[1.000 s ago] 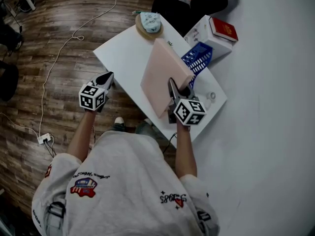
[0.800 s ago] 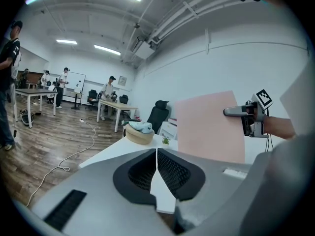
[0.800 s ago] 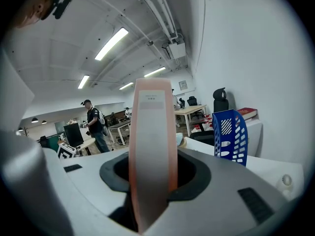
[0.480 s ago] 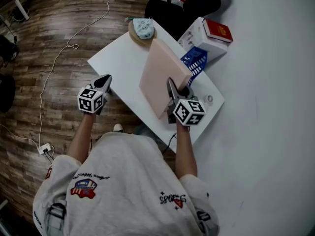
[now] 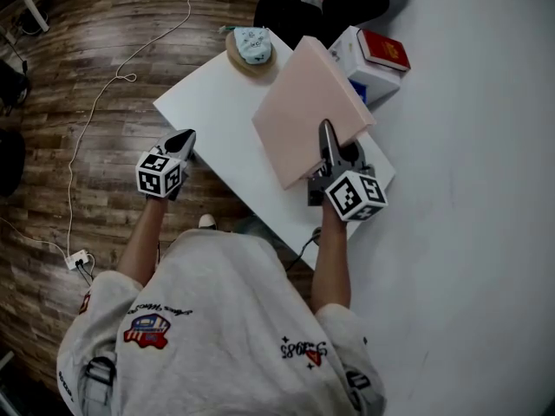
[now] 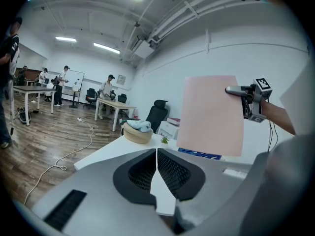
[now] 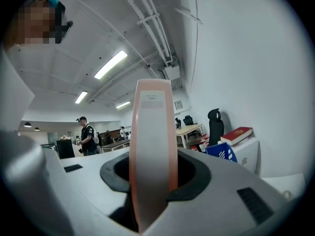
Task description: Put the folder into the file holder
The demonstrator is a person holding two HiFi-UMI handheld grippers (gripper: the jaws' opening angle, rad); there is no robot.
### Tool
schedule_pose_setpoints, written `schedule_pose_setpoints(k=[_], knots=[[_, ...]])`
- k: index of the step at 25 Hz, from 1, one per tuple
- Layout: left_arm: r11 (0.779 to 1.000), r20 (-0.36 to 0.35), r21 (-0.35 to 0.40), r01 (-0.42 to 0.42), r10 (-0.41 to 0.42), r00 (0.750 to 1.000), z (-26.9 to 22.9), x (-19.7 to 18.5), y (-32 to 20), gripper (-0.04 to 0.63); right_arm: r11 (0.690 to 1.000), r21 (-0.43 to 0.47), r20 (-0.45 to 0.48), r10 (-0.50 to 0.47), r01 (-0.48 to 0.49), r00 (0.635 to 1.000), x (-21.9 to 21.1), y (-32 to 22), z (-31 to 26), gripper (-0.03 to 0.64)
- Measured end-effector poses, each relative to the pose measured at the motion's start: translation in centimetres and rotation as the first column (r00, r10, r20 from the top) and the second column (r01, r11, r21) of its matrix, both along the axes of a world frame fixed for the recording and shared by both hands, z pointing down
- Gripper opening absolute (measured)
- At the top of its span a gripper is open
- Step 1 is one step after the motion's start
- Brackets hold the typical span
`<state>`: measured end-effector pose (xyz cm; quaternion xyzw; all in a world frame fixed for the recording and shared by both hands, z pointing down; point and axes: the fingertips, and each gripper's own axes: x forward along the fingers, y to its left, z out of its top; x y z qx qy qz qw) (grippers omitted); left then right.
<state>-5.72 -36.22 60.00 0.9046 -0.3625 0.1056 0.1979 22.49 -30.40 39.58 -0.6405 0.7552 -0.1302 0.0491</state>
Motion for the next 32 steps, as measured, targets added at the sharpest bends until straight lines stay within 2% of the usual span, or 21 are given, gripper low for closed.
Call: schedule_pose_setpoints(k=[4, 8, 12, 18, 27, 32], knots=[[1.0, -0.003, -0.002, 0.0, 0.0, 1.0, 0.1, -0.3, 0.2, 0.011, 0.994, 0.105, -0.017, 0.032, -0.03, 0.999, 0.8, 0.2, -4.5, 0.147], [1.0, 0.0, -0.003, -0.001, 0.001, 1.0, 0.0, -0.4, 0.6, 0.011, 0.975, 0.214, -0.031, 0.068, -0.059, 0.997, 2.1, 1.0, -9.3, 0.147], [1.0, 0.002, -0.001, 0.003, -0.003, 1.0, 0.0, -0.6, 0.6, 0.011, 0.942, 0.322, -0.033, 0.11, -0.093, 0.993, 3.8, 2.4, -13.9, 0.149], [1.0, 0.001, -0.002, 0.0, 0.0, 1.0, -0.2, -0.5, 0.8, 0.011, 0.889, 0.432, -0.042, 0.192, -0.156, 0.98, 6.3, 5.3, -18.8, 0.149], [1.0, 0.004, -0.004, -0.019, 0.019, 1.0, 0.0, 0.1, 1.5, 0.012, 0.842, 0.458, -0.036, 0.337, -0.284, 0.941, 10.8, 8.6, -18.9, 0.149], [1.0, 0.005, -0.008, -0.022, 0.022, 1.0, 0.0, 0.5, 1.6, 0.011, 0.84, 0.434, -0.059, 0.387, -0.325, 0.92, 12.4, 8.8, -17.7, 0.149]])
